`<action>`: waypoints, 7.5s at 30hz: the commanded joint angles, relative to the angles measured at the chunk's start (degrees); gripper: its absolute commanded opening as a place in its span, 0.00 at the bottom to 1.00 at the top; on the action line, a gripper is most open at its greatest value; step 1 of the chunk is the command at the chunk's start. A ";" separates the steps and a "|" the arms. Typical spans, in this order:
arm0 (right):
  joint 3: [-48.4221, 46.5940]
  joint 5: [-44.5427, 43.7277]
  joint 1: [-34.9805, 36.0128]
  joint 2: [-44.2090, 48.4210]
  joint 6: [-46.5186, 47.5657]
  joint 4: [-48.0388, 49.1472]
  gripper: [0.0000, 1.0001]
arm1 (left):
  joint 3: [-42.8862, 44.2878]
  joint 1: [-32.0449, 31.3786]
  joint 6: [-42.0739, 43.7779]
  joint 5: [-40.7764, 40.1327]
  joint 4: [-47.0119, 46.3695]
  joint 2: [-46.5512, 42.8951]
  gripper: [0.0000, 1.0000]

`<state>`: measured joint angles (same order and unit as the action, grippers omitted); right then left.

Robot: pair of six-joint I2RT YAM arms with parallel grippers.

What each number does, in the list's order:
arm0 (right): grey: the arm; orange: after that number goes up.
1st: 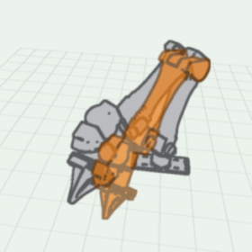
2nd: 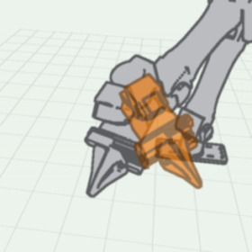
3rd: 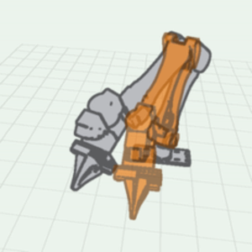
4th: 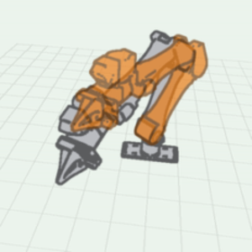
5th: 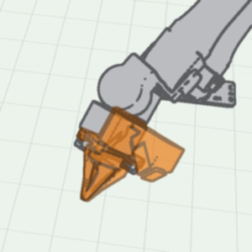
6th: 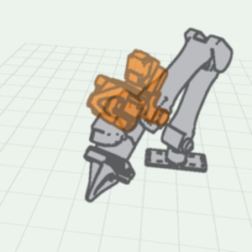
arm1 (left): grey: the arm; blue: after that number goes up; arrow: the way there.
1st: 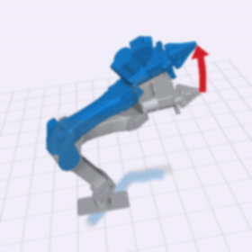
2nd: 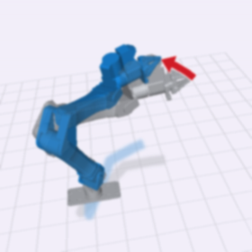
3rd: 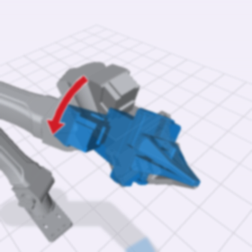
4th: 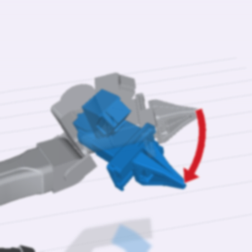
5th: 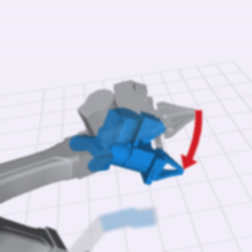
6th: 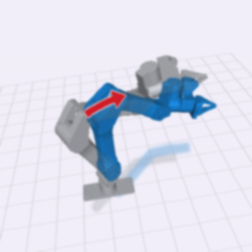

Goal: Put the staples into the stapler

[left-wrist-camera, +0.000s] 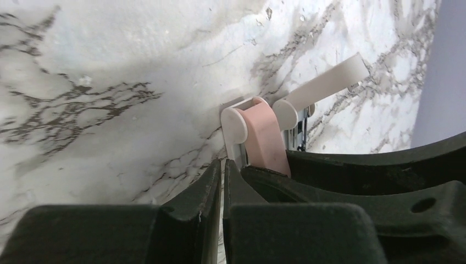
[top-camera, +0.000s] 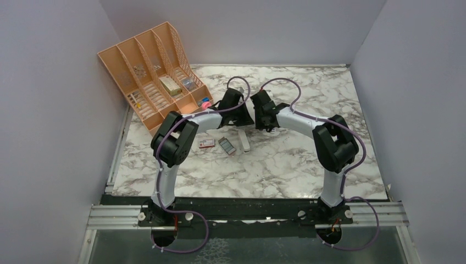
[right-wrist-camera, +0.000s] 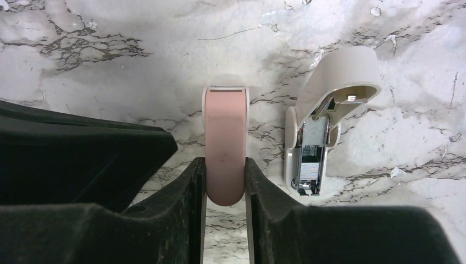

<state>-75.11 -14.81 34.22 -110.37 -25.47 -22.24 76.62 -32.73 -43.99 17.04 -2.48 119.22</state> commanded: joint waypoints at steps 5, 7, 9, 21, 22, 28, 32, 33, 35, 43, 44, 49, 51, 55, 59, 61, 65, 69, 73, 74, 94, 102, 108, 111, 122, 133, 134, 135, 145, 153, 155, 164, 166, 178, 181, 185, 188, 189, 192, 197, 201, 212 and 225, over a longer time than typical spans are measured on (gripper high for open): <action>-0.55 0.92 1.12 -4.32 -0.79 -3.05 0.26 | 1.95 1.62 4.32 -9.02 6.09 -5.07 0.06; -0.41 0.92 1.16 -4.73 -0.80 -2.84 0.26 | 1.76 1.93 4.43 -9.88 6.49 -5.58 0.06; -0.53 0.83 1.16 -5.42 -0.80 -2.85 0.26 | 1.41 2.26 4.44 -10.31 6.46 -6.11 0.06; -3.80 0.55 1.12 -4.58 -0.35 -5.19 0.36 | 0.16 2.94 4.67 -10.32 6.32 -7.55 0.07; -4.08 0.57 1.13 -4.13 -0.18 -5.25 0.38 | 0.07 2.94 4.74 -10.28 6.20 -7.63 0.07; -5.97 0.02 1.11 -4.08 0.32 -6.74 0.49 | -0.28 3.02 5.53 -10.91 6.22 -8.26 0.07; -5.44 0.19 1.12 -2.14 -0.10 -6.47 0.56 | -0.87 3.26 5.97 -11.50 6.26 -8.94 0.07; -5.36 0.34 1.12 -1.41 -0.10 -6.42 0.56 | -0.94 3.33 6.12 -11.57 6.26 -9.16 0.07; -5.54 0.24 1.11 -0.04 -0.06 -6.53 0.58 | -1.03 3.37 6.27 -11.59 6.26 -9.37 0.08; -8.37 -1.54 1.12 -0.07 0.01 -8.49 0.55 | -2.19 3.46 6.11 -11.14 5.37 -9.63 0.08; -8.60 -1.35 1.16 -0.40 -0.13 -8.73 0.53 | -2.32 3.46 6.13 -11.13 5.26 -9.62 0.08; -8.69 -1.24 1.14 -1.26 -0.60 -9.78 0.38 | -2.99 3.55 6.11 -11.06 4.99 -9.64 0.08; -8.38 -1.27 1.12 -1.50 -0.63 -10.24 0.34 | -3.29 3.55 6.06 -11.06 4.87 -9.66 0.08; -6.95 -1.01 1.14 -2.39 -0.74 -10.47 0.29 | -3.70 3.55 5.93 -10.77 4.55 -9.49 0.08; -4.50 -0.62 1.18 -3.56 -1.43 -10.19 0.28 | -4.22 3.55 5.84 -10.63 4.37 -9.61 0.08; -3.21 -0.23 1.17 -3.79 -1.67 -9.51 0.27 | -4.50 3.55 5.77 -10.69 4.18 -9.63 0.08; -2.52 0.13 1.12 -4.93 -1.86 -8.81 0.26 | -4.64 3.60 5.58 -10.21 4.01 -9.45 0.08; -3.32 0.44 1.04 -6.15 -1.56 -8.35 0.26 | -4.97 3.62 5.50 -10.23 3.89 -9.53 0.08; -4.06 1.31 0.63 -8.55 -1.24 -8.23 0.24 | -5.15 3.64 5.43 -10.16 3.89 -9.74 0.08; -3.65 1.52 0.66 -8.81 -1.37 -7.88 0.23 | -5.25 3.64 5.41 -10.15 3.81 -9.79 0.08; -11.32 -2.52 0.24 -3.87 -0.82 -11.72 0.49 | -4.47 3.90 6.10 -10.17 4.32 -10.72 0.08; -10.59 -1.11 -0.49 1.94 0.54 -10.54 0.55 | -3.29 3.90 6.81 -8.14 3.32 -11.58 0.16; -9.88 -2.47 -4.36 6.10 3.12 -9.13 0.55 | -2.77 3.90 6.55 -7.43 3.39 -13.59 0.27; -10.53 -2.48 -6.60 5.31 5.32 -8.89 0.56 | -3.72 3.90 6.33 -7.42 3.19 -15.09 0.32; -15.23 4.10 -9.68 -1.60 16.38 -6.71 0.63 | -5.43 3.90 5.93 -6.68 2.91 -17.93 0.42; -17.17 5.49 -10.64 -5.88 17.65 -7.53 0.49 | -5.19 3.90 5.49 -4.57 2.78 -16.74 0.43; -17.29 5.54 -10.74 -6.11 17.70 -7.51 0.49 | -5.17 3.86 5.53 -4.28 2.68 -16.74 0.43; -17.45 5.65 -10.83 -6.41 17.73 -7.69 0.49 | -5.09 3.82 5.50 -4.15 2.69 -16.66 0.43; -16.31 7.09 -11.09 -6.09 17.44 -8.75 0.29 | -3.94 2.16 6.63 -0.12 0.81 -15.14 0.43; -10.28 5.69 -10.98 -1.23 14.01 -8.47 0.26 | -6.34 -0.81 4.55 1.68 -2.44 -15.04 0.43; -8.77 5.50 -11.00 0.18 12.91 -8.88 0.26 | -8.12 -1.76 3.32 1.56 -4.46 -15.50 0.43; 2.01 7.05 -10.90 11.36 9.74 -9.38 0.26 | -16.26 -7.32 -0.51 -2.26 -11.67 -18.23 0.43; 3.66 7.23 -10.93 13.33 9.05 -9.43 0.26 | -17.27 -8.06 -1.28 -2.81 -13.00 -18.76 0.43; 7.88 6.78 -10.93 16.49 5.95 -10.80 0.26 | -19.40 -13.13 -5.62 -7.08 -15.98 -17.67 0.45; 8.30 6.73 -10.93 16.65 5.22 -10.84 0.26 | -19.30 -14.21 -6.27 -7.48 -16.75 -16.63 0.45; 8.49 6.68 -10.93 16.68 4.75 -10.98 0.26 | -18.70 -15.48 -6.67 -8.21 -17.54 -14.98 0.42; 8.58 6.89 -10.93 16.42 4.52 -10.93 0.25 | -17.76 -16.48 -6.78 -7.65 -18.05 -12.92 0.33; 8.64 6.85 -10.93 16.39 4.47 -10.90 0.25 | -17.47 -16.68 -6.74 -7.43 -18.08 -12.31 0.30; 8.51 6.69 -10.93 16.39 4.34 -10.87 0.25 | -17.20 -17.06 -6.15 -8.05 -18.17 -10.96 0.18; 8.38 6.46 -10.93 16.05 4.08 -10.48 0.25 | -15.29 -17.04 -3.28 -6.47 -18.17 -7.86 0.15; 8.55 6.34 -10.93 15.72 3.47 -10.19 0.25 | -15.05 -17.10 -3.52 -4.83 -18.84 -5.82 0.23; 7.79 6.19 -10.93 14.99 2.89 -9.71 0.24 | -14.91 -17.19 -3.43 -1.71 -21.22 -3.40 0.22; 7.59 6.55 -10.93 14.34 2.38 -9.28 0.24 | -15.04 -17.45 -4.19 0.08 -23.45 -1.53 0.22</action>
<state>-66.89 -8.45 23.51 -95.26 -22.17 -32.64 60.53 -49.63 -48.38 15.18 -24.03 116.27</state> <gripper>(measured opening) 0.298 0.234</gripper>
